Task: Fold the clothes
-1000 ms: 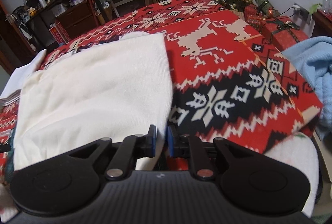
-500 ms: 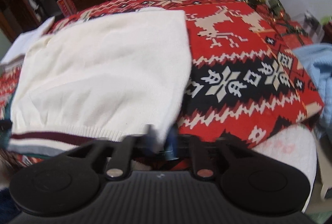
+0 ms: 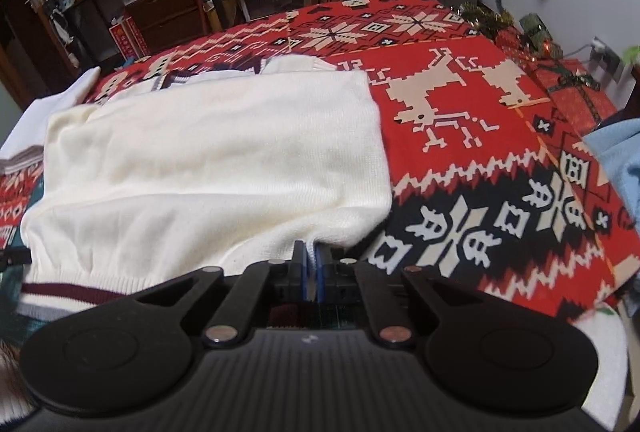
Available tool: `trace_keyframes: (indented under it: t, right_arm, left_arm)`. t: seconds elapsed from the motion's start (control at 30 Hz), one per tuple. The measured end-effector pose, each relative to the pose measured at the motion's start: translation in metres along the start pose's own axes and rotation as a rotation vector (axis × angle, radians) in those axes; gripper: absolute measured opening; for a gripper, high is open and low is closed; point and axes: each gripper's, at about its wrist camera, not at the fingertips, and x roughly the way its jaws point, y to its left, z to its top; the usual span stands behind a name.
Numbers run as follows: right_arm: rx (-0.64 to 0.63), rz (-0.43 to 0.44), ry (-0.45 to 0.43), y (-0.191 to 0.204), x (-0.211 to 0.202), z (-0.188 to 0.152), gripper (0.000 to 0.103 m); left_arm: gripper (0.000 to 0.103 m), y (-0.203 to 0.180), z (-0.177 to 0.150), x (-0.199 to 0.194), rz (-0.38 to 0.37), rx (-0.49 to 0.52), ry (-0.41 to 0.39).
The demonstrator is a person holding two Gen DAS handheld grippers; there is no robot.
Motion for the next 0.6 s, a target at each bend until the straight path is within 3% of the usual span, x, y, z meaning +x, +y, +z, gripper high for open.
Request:
trace_keyframes:
  t: [0.2,0.33,0.4,0.6]
  right_arm:
    - [0.053,0.031,0.001,-0.011,-0.014,-0.010,0.013]
    - [0.063,0.036,0.019,-0.016,-0.026,-0.021,0.017]
    - [0.064,0.042,0.028,-0.016,-0.028,-0.025,0.020]
    - [0.037,0.046,0.069,-0.009,-0.024,-0.032,0.027]
  left_arm:
    - [0.011,0.016,-0.016,-0.021,-0.058,-0.129,0.032]
    - [0.013,0.006,-0.024,-0.030,-0.091,-0.124,0.052]
    - [0.024,-0.001,-0.026,-0.030,-0.104,-0.116,0.058]
    - [0.032,-0.012,-0.026,-0.022,-0.102,-0.095,0.083]
